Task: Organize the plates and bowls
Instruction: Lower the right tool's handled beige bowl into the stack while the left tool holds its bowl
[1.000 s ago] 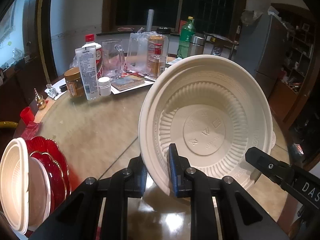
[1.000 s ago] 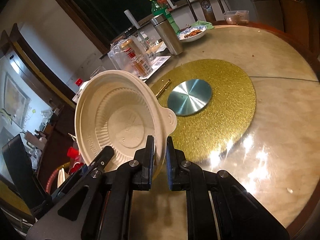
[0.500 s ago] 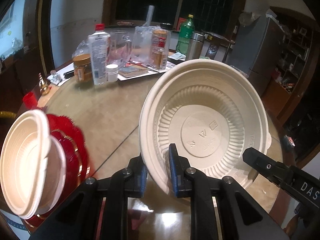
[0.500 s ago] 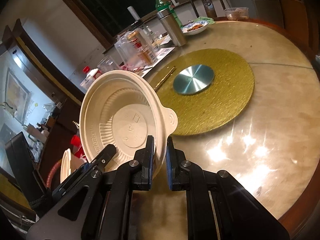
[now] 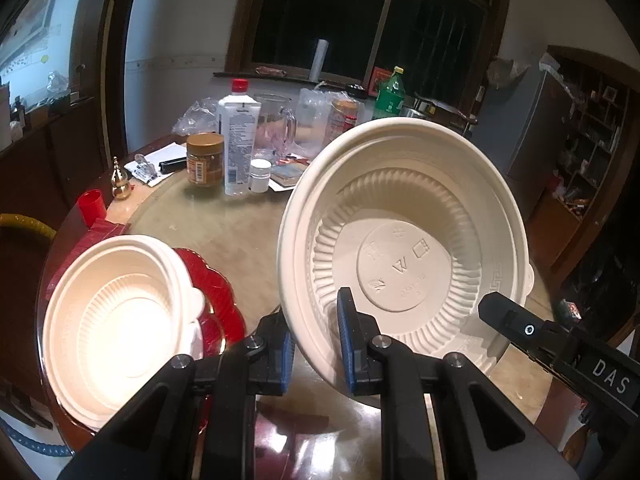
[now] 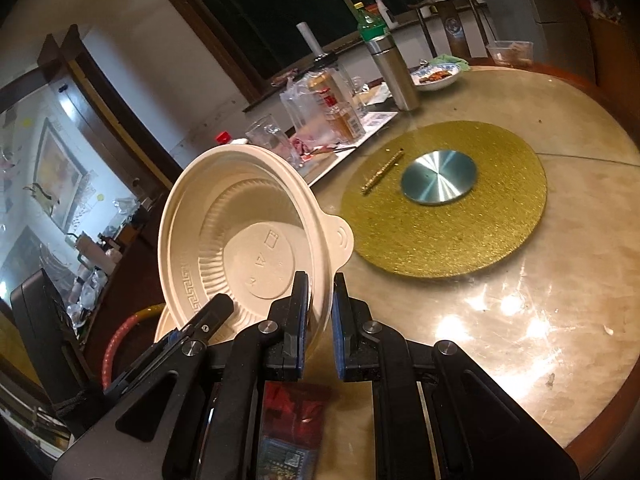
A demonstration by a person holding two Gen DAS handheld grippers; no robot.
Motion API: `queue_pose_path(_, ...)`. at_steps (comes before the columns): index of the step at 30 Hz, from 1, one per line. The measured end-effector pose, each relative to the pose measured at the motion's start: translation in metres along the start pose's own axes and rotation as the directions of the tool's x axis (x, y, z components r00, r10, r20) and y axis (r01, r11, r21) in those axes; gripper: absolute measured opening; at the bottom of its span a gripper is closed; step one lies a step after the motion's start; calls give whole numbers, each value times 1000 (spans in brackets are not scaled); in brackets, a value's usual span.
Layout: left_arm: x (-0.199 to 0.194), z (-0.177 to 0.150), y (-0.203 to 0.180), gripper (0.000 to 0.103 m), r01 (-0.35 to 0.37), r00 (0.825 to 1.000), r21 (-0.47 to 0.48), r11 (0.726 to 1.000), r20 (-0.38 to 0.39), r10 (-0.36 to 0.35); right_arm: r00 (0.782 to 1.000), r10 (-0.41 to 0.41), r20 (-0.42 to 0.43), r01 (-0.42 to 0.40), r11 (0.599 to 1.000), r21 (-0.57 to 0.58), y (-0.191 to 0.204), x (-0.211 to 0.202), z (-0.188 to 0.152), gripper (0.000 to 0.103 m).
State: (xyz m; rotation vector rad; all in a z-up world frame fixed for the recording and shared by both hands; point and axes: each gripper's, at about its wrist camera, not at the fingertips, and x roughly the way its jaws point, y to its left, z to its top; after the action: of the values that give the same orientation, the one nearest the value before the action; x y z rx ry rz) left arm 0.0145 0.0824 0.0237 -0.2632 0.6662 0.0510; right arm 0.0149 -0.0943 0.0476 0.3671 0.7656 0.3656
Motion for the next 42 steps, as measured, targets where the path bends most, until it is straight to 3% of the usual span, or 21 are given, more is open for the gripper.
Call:
queue_pose_path(9, -26, 6, 30, 18, -64, 996, -47, 997, 57, 67, 997, 79, -13, -80, 994, -70, 39, 8, -2, 10)
queue_pose_path(24, -48, 8, 77, 18, -168, 980, -119, 979, 86, 179, 980, 168, -103, -183, 970, -158, 97, 38, -11, 10)
queue_pose_path(33, -51, -2, 107, 19, -223, 971, -156, 962, 54, 233, 962, 185, -200, -227, 950, -214, 128, 57, -26, 10)
queue_pose_path(42, -50, -5, 124, 19, -224, 974, -179, 958, -1, 227, 946, 164, -280, -235, 942, -240, 146, 70, -38, 10)
